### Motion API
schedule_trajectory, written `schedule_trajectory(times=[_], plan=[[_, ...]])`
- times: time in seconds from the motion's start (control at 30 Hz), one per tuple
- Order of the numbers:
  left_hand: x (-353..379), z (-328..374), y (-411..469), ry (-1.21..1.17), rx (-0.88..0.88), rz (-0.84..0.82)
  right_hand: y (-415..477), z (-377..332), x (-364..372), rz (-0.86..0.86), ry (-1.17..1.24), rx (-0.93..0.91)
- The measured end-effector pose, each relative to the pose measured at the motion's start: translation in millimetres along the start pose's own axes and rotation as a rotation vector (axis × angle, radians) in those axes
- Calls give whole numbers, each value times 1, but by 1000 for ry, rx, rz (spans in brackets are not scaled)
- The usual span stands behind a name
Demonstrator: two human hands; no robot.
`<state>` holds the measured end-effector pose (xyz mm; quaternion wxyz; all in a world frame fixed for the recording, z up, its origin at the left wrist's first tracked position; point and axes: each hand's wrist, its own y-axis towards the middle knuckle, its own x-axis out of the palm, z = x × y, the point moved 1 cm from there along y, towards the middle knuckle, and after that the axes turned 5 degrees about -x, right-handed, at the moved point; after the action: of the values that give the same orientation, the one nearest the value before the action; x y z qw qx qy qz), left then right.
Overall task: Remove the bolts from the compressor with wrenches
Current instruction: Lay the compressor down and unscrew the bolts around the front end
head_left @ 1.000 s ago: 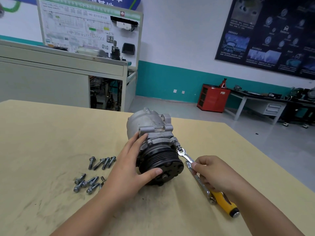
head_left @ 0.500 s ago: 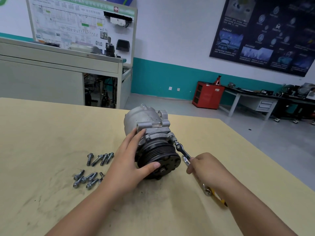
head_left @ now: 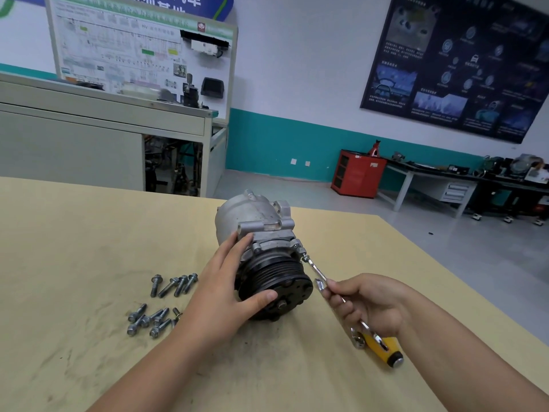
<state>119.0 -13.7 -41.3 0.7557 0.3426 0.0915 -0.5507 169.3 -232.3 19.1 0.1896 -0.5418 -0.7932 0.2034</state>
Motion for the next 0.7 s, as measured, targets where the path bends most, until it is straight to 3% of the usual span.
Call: schedule_trajectory(times=[0.13,0.53,0.7], plan=[[0,0,0,-7,3,-2,0,-1,1,0,10,-26],[-1,1,-1,-3,-5,-7,4,24,15,213,-286,-472],[-1,2,-1,-16,-5,-11,12,35,13,392,-632,-658]])
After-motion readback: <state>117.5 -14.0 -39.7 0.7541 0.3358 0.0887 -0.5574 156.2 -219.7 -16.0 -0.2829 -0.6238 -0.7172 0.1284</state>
